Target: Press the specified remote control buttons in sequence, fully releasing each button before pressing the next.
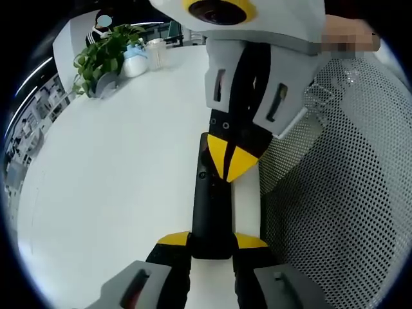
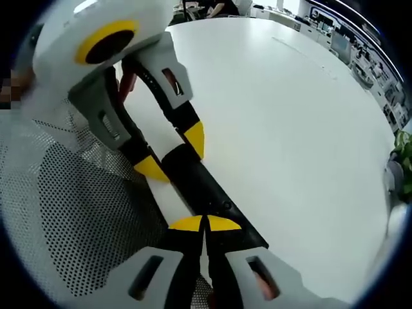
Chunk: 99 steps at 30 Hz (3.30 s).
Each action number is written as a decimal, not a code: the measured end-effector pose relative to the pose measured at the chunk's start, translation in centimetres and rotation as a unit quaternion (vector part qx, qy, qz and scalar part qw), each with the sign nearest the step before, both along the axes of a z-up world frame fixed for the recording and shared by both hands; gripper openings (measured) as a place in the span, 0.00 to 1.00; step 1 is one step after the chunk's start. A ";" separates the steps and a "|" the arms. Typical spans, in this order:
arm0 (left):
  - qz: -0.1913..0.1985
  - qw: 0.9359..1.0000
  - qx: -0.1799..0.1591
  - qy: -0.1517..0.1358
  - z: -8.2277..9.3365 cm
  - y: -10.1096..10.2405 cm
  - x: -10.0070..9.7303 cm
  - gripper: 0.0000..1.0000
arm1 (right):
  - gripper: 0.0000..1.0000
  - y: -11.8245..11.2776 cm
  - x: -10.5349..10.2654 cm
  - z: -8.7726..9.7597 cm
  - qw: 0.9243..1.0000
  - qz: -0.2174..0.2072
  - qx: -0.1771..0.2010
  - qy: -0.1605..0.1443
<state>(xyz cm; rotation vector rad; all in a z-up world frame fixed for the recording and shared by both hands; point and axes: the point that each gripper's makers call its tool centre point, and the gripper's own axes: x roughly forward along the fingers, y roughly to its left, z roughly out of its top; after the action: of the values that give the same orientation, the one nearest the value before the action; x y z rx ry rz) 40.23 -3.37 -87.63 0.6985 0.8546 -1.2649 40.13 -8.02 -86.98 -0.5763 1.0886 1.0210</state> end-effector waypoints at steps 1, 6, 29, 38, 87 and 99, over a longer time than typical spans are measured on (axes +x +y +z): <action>-0.001 1.000 0.000 0.000 0.0 0.0 0.0 0.24 | 0.00 0.0 0.0 0.0 1.000 -0.009 0.007 0.006; -0.004 1.000 -0.001 -0.002 0.0 0.0 0.0 0.24 | 0.00 0.0 0.0 0.0 0.999 -0.024 0.014 0.018; -0.010 1.000 -0.004 -0.003 0.0 -0.1 0.0 0.24 | 0.00 0.5 0.0 0.5 1.000 -0.014 0.015 0.013; -0.013 1.000 -0.005 -0.005 0.0 -0.1 0.0 0.24 | 0.00 0.9 0.7 0.8 1.000 -0.011 0.024 -0.012; -0.012 1.000 -0.008 0.000 0.0 -0.4 -0.3 0.24 | 0.00 1.0 0.5 0.3 0.999 0.017 0.006 -0.027; -0.011 1.000 -0.009 0.001 0.0 -0.5 -0.3 0.25 | 0.00 1.1 0.6 0.3 0.999 0.013 0.006 -0.037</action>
<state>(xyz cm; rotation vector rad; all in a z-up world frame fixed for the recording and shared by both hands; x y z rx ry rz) 39.91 -3.82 -87.60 0.6937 0.8378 -1.2910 40.72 -6.92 -86.67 -0.6149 1.0116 1.0213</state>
